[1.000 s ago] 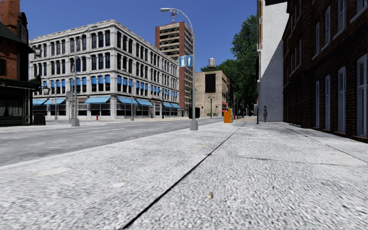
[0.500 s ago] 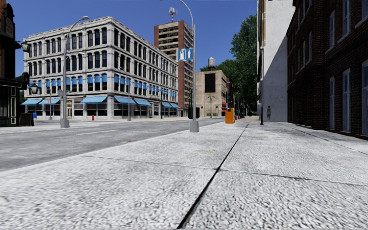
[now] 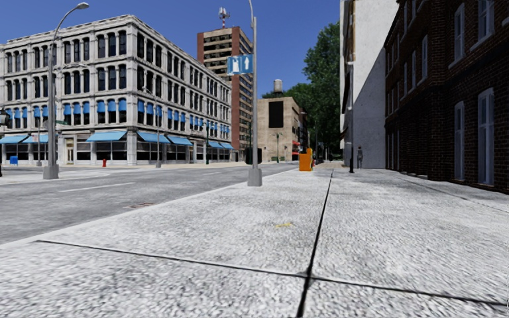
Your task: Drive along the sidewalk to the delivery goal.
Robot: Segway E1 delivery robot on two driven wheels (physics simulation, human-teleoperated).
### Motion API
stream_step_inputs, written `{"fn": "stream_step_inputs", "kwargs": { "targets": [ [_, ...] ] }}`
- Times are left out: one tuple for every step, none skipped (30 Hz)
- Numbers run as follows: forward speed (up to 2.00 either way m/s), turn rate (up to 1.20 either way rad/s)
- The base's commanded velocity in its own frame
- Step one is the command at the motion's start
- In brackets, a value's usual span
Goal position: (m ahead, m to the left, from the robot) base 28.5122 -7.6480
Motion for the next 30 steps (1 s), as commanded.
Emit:
{"fn": "stream_step_inputs", "kwargs": {
  "targets": [
    [1.98, -0.25],
    [1.98, -0.26],
    [1.98, -0.26],
    [1.98, -0.26],
    [1.98, -0.26],
    [1.98, -0.26],
    [1.98, -0.26],
    [1.98, -0.26],
    [1.98, -0.26],
    [1.98, -0.26],
    [1.98, -0.26],
    [1.98, -0.26],
    [1.98, -0.26],
    [1.98, -0.26],
    [1.98, -0.26],
    [1.98, -0.26],
    [1.98, -0.26],
    [1.98, -0.26],
    [1.98, -0.26],
    [1.98, -0.26],
    [1.98, -0.26],
    [1.98, -0.26],
    [1.98, -0.26],
    [1.98, -0.26],
    [1.98, -0.26],
    [1.98, -0.26],
    [1.98, -0.26],
    [1.98, -0.26],
    [1.98, -0.26],
    [1.98, -0.27]
  ]
}}
